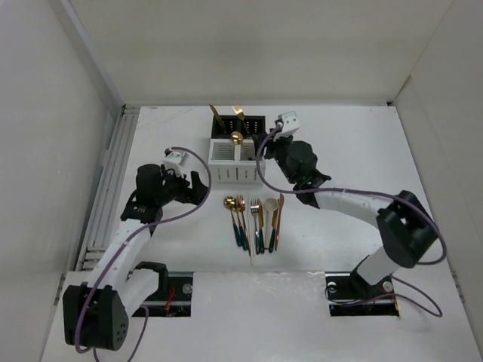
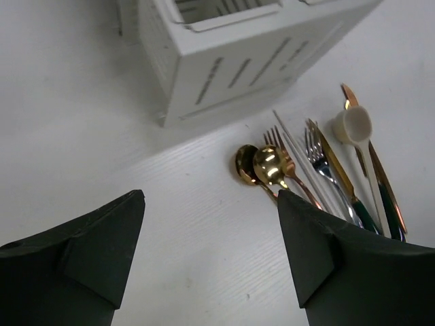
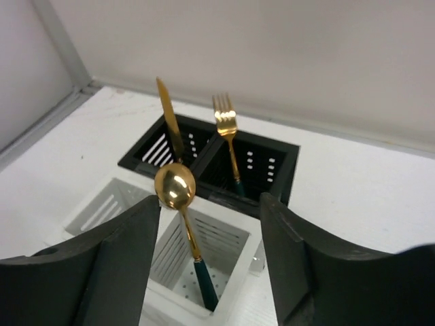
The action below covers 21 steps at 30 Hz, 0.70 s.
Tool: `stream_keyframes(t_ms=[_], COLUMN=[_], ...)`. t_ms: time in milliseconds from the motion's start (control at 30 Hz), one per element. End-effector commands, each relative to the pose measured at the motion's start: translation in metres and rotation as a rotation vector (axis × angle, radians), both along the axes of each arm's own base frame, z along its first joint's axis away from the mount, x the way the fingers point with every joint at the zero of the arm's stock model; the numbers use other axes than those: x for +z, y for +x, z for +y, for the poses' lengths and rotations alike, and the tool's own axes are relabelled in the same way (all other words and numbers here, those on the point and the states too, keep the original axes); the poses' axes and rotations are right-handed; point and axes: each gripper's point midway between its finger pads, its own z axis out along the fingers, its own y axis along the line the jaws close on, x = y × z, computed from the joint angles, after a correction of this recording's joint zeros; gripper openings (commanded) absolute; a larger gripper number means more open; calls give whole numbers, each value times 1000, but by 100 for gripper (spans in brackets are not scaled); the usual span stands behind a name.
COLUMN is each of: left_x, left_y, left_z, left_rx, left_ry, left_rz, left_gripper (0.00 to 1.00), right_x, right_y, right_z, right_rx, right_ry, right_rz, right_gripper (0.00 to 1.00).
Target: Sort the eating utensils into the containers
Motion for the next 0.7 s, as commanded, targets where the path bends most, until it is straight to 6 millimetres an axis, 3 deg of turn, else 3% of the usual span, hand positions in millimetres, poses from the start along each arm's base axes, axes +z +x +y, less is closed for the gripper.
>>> stream_keyframes(t_ms=[0,33,100,133,200,233,300,333,433,500,567,633,667], left_x=[40,33,37,47,53,61,48,45,10,-25,-44,-66,-66], left_y=[6,2,2,1,8,14,22,24,17,-3,-20,-51,-57], left_z=[-25,-36,-47,-60,-62,-61,-51,-50,-50,-50,-53,-67,-75], left_rx=[-152,-176,-177,-167,-70,-13,200,244,326,331,337,270,246], left_ry=[96,137,149,110,67,27,-59,-78,-93,-43,-18,49,53], left_rz=[-142,-110,-94,-69,-24,-6,145,182,347,471,566,668,671], left_gripper=[76,76,76,76,75,73,68,65,53,48,46,46,46], right_x=[55,42,51,45,25,32,7,17,-3,-12,-15,-21,-28], right_y=[-25,-32,-45,-50,-68,-79,-95,-103,-120,-126,-131,-137,-138], right_z=[-24,-31,-43,-48,-59,-68,-85,-92,-97,-103,-107,-113,-114], right_rx=[-117,-186,-234,-253,-279,-291,-318,-315,-282,-294,-306,-324,-332], right_ry=[82,40,49,68,34,125,143,223,224,222,208,176,148], right_rz=[-38,33,86,135,225,250,320,315,348,385,414,458,476], right_gripper=[67,69,70,71,71,71,71,70,68,68,68,68,68])
